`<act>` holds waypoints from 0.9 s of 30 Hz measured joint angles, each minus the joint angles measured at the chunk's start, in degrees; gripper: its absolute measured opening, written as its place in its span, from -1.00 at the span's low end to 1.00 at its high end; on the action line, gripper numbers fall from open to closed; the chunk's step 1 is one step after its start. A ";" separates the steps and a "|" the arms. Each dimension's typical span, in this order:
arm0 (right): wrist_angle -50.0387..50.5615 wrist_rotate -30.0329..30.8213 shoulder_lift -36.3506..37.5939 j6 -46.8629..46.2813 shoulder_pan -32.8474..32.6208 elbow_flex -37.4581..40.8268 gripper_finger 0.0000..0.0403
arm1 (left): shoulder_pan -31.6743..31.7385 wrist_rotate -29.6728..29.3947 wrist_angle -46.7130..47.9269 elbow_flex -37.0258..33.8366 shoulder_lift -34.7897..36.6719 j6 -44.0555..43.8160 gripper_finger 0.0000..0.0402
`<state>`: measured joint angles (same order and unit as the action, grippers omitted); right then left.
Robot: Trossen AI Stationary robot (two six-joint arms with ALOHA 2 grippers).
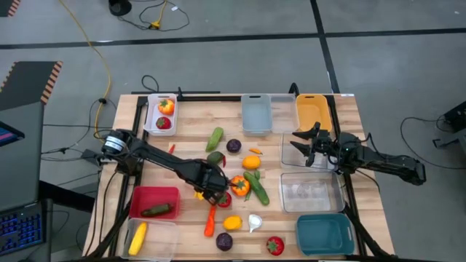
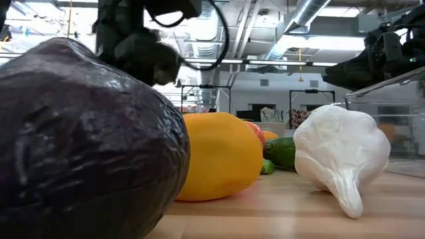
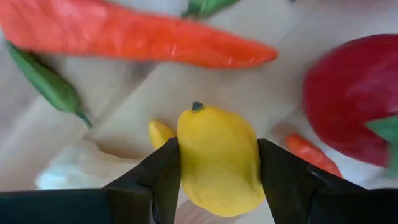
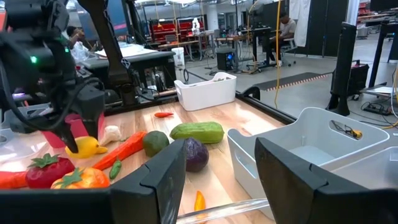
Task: Sort produce into baskets
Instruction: Put the left yellow lemon into the yellow bin
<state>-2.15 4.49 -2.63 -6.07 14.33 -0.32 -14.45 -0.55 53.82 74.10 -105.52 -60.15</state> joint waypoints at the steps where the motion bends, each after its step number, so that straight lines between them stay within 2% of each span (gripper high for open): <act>1: 0.00 0.00 0.02 -0.06 0.00 0.00 0.08 | 0.27 -0.22 0.96 0.90 0.11 1.62 -0.13; 6: 0.00 -0.02 0.00 -3.10 0.00 -0.01 0.08 | 1.77 -2.91 4.84 6.76 0.14 10.06 -0.13; 14: 0.00 -0.07 0.01 -4.37 0.02 -0.21 0.19 | 4.66 -11.01 3.53 14.26 0.14 22.67 -0.13; 23: 0.56 -0.42 0.00 -10.58 0.00 -0.59 0.40 | 7.81 -11.50 -9.26 15.79 0.12 33.44 -0.13; 27: -0.48 -6.69 0.00 -13.88 0.00 -0.66 0.43 | 9.05 -11.49 -17.69 15.79 0.12 38.35 -0.13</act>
<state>-2.63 -2.20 -2.63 -19.95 14.33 -0.97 -5.40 -12.04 36.13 89.89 -105.41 -21.80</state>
